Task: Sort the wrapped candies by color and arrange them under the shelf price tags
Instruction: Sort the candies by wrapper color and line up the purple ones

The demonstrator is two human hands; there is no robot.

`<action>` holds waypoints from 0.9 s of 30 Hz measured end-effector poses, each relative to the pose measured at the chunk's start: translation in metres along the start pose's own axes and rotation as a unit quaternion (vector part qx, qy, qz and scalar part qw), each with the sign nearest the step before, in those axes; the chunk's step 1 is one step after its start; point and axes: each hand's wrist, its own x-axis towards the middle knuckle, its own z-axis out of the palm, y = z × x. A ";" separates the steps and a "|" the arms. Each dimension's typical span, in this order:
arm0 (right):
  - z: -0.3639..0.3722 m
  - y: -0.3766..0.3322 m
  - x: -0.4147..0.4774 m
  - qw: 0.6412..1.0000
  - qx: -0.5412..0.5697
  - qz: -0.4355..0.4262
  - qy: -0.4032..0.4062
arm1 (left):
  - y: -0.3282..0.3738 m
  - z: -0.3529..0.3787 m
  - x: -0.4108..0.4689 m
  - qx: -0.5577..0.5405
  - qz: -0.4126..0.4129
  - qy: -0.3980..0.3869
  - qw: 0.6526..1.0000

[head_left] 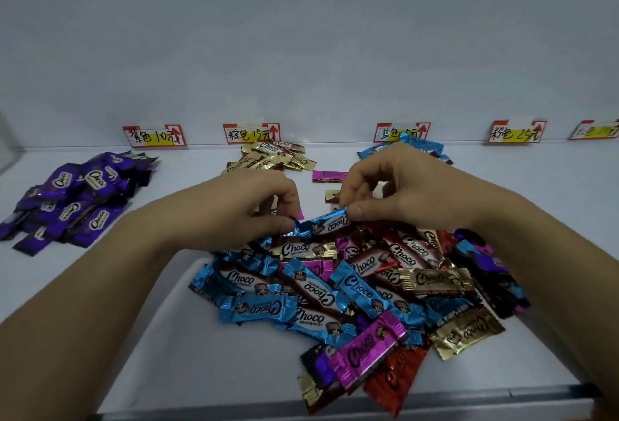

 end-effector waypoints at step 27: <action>-0.069 0.111 0.012 0.895 0.017 0.244 0.372 | 0.045 0.027 0.160 -0.062 -0.093 0.190 0.975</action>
